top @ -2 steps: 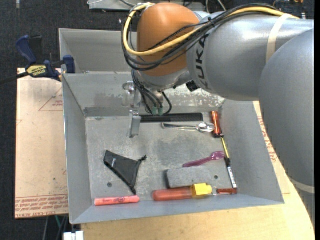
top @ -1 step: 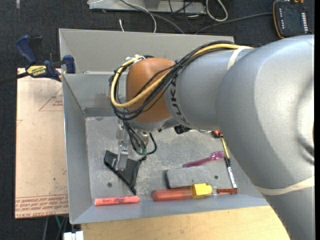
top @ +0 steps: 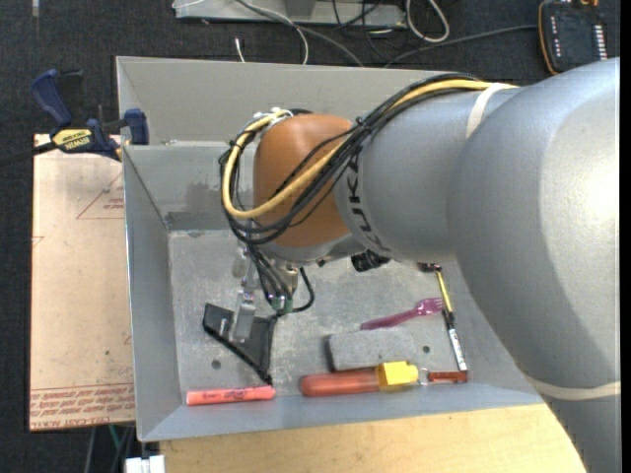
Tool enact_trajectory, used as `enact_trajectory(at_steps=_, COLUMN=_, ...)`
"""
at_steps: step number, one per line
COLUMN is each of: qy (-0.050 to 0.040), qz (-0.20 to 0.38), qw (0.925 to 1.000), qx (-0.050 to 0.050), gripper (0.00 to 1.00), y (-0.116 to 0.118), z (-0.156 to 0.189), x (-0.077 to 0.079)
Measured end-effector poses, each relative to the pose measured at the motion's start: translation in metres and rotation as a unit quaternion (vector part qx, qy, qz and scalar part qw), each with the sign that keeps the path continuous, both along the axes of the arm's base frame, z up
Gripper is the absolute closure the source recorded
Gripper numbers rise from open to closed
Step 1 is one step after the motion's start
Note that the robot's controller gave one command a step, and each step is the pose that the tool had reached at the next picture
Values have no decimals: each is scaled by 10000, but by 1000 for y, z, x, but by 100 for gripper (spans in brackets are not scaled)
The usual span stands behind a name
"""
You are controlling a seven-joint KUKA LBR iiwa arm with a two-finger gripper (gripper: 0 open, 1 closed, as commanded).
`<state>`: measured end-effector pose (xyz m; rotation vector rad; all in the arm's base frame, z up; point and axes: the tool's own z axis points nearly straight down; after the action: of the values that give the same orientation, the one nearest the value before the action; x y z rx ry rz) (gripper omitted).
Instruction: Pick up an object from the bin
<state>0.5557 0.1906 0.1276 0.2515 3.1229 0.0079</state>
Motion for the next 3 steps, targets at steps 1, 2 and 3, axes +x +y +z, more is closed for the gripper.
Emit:
enact_trajectory(at_steps=1, qy=92, qz=13, qw=10000, qx=-16, gripper=0, y=-3, z=-30, x=-35)
enact_trajectory(at_steps=2, qy=5, qz=-837, qw=9965, qx=14, gripper=0, y=2, z=-59, x=-32)
enact_trajectory(at_steps=3, qy=87, qz=-1426, qw=9897, qx=-5, gripper=100, y=-10, z=-57, x=-37)
